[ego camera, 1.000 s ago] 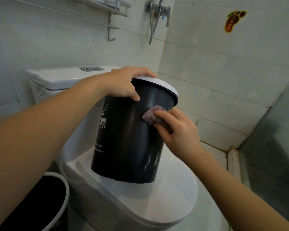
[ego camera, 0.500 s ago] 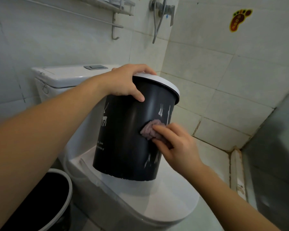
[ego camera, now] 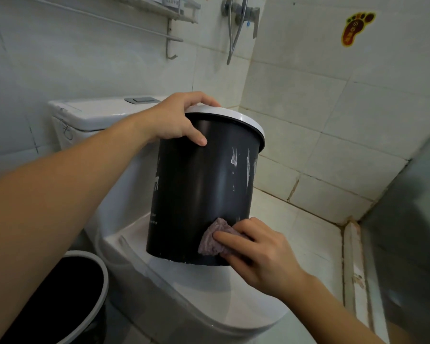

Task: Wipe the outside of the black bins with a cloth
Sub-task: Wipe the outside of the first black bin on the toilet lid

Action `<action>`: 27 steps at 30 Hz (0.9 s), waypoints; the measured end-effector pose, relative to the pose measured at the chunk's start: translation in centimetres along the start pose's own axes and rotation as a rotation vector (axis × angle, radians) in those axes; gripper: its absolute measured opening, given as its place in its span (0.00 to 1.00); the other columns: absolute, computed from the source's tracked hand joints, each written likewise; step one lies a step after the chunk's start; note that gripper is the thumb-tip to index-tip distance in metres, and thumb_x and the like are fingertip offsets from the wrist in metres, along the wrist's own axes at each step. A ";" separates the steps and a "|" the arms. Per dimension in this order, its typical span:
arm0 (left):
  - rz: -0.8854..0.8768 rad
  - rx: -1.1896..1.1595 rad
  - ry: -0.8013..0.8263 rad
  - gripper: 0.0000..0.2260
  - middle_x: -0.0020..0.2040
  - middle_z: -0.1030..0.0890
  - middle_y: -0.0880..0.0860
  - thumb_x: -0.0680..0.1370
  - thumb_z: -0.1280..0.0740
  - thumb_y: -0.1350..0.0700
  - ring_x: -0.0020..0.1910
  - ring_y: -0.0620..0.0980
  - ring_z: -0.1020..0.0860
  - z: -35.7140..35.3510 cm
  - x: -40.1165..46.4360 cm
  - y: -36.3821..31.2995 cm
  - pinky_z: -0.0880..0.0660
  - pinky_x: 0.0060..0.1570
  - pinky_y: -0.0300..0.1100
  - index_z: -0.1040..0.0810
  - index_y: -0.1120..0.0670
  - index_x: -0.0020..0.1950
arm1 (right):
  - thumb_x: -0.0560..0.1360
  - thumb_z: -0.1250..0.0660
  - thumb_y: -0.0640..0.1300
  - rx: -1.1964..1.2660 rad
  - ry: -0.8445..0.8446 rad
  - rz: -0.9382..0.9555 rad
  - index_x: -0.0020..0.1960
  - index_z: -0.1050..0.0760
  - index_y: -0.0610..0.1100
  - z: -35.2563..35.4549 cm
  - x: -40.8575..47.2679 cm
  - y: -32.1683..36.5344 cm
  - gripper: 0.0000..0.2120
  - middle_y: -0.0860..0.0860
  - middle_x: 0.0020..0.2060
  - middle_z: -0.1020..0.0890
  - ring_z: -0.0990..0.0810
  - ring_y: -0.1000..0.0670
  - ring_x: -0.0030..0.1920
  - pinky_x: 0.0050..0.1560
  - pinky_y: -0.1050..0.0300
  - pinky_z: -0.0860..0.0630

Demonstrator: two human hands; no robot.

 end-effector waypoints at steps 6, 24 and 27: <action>-0.008 0.200 0.014 0.30 0.56 0.22 0.46 0.64 0.21 0.65 0.55 0.49 0.22 -0.6 1.1 -1.1 0.24 0.51 0.42 0.26 0.44 0.60 | 0.76 0.30 0.46 -0.001 0.010 -0.031 0.59 0.19 0.47 0.1 0.0 -0.1 0.12 0.49 0.45 0.21 0.23 0.48 0.42 0.33 0.53 0.24; 0.009 0.434 0.044 0.36 0.64 0.28 0.49 0.64 0.19 0.52 0.63 0.56 0.30 -2.2 0.6 -2.4 0.30 0.65 0.56 0.34 0.34 0.64 | 0.77 0.31 0.48 0.040 0.115 0.003 0.59 0.19 0.46 -0.1 -0.5 0.2 0.12 0.50 0.48 0.20 0.23 0.50 0.44 0.37 0.57 0.23; 0.020 0.426 0.059 0.36 0.64 0.28 0.51 0.63 0.19 0.52 0.62 0.58 0.29 -2.3 0.5 -2.5 0.30 0.64 0.57 0.34 0.32 0.63 | 0.76 0.30 0.47 0.022 0.086 -0.025 0.61 0.20 0.45 0.7 0.9 -0.7 0.14 0.49 0.48 0.20 0.22 0.48 0.46 0.41 0.56 0.22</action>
Point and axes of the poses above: each hand's wrist, its own x-axis towards the middle knuckle, its own z-axis out of the back of the hand, y = z × x, the point moved 5 cm from there along x, towards the middle knuckle
